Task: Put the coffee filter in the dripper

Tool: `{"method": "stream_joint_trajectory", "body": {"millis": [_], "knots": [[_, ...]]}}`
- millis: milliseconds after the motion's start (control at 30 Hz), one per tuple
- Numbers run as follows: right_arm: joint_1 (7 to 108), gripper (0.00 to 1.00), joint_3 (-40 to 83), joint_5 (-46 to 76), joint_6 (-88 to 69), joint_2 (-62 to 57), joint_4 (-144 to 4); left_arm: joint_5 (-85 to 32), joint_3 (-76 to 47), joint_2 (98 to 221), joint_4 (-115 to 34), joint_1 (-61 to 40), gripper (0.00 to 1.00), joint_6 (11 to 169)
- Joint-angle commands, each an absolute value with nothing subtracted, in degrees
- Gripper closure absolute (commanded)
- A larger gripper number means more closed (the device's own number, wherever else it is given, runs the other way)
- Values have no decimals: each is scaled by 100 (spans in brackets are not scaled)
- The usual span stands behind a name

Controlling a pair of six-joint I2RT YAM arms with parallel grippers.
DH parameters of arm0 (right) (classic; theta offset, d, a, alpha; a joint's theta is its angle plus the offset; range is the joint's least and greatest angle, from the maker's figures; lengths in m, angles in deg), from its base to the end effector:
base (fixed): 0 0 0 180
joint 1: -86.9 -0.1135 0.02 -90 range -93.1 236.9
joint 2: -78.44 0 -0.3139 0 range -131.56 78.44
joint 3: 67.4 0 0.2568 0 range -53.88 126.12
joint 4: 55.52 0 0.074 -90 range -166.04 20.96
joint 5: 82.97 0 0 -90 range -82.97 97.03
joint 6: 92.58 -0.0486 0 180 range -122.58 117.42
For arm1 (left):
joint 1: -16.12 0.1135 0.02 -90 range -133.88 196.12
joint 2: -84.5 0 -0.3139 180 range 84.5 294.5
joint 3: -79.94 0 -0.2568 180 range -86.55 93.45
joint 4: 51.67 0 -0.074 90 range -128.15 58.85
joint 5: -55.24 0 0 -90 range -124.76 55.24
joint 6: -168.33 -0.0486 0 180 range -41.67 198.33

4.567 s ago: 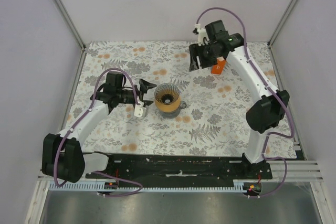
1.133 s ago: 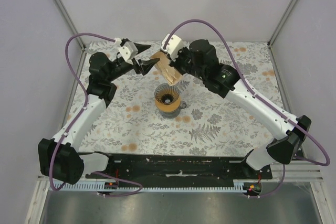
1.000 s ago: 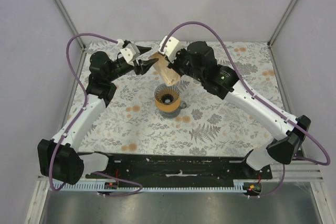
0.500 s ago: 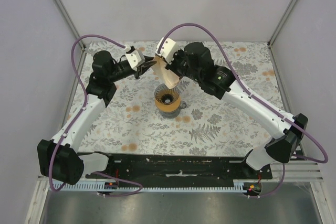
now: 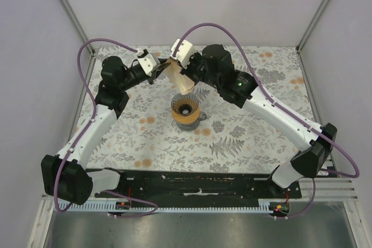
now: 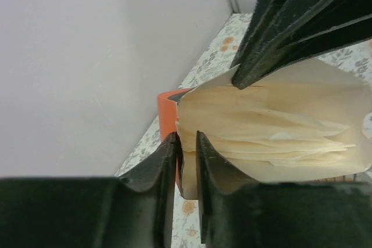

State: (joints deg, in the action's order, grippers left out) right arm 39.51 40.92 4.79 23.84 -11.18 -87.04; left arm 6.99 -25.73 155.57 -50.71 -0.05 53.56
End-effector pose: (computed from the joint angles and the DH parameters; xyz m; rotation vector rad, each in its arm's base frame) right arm 0.2591 0.2789 0.4825 -1.0583 1.4561 0.2268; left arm 0.2644 -0.1104 0.4295 1.0444 1.1550 -0.4374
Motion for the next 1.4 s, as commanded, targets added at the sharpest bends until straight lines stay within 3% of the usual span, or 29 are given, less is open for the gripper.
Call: {"method": "stream_joint_trajectory", "body": {"millis": [0, 67, 233, 300, 367, 500, 600, 667, 800, 1100, 1367], "knots": [[3927, 100, 4377, 668, 2291, -1103, -8204, 444, -2547, 15420, -5221, -23, 86, 5241], [3935, 100, 4341, 615, 2291, -1103, -8204, 426, -2564, 15394, -5221, -23, 98, 5240], [3935, 100, 4367, 545, 2107, -1086, -8231, 242, -2626, 15394, -5563, -23, 98, 5547], [3927, 79, 4499, 606, 1967, -1068, -8344, 119, -2643, 15385, -5757, -23, 98, 5644], [3927, 64, 4640, 685, 1896, -1042, -8485, 74, -2687, 15324, -5994, -23, 98, 5653], [3813, 48, 4667, 1273, 1922, -823, -8538, -22, -2793, 15236, -6197, -23, 98, 5618], [3593, 46, 4632, 1467, 2115, -647, -8556, -276, -2801, 15218, -6197, -32, 98, 5601], [3522, 47, 4579, 1956, 2124, -524, -8573, -356, -2819, 15209, -6153, -32, 98, 5565], [3522, 64, 4630, 2417, 1992, -671, -8941, -418, -2836, 15183, -6144, -32, 98, 5592], [3522, 90, 5282, 1013, 1579, -1604, -9953, -453, -2916, 15078, -6162, -41, 98, 5610], [3522, 98, 5405, -122, 1465, -1903, -10305, -409, -2889, 15077, -6171, -41, 98, 5627]]}}
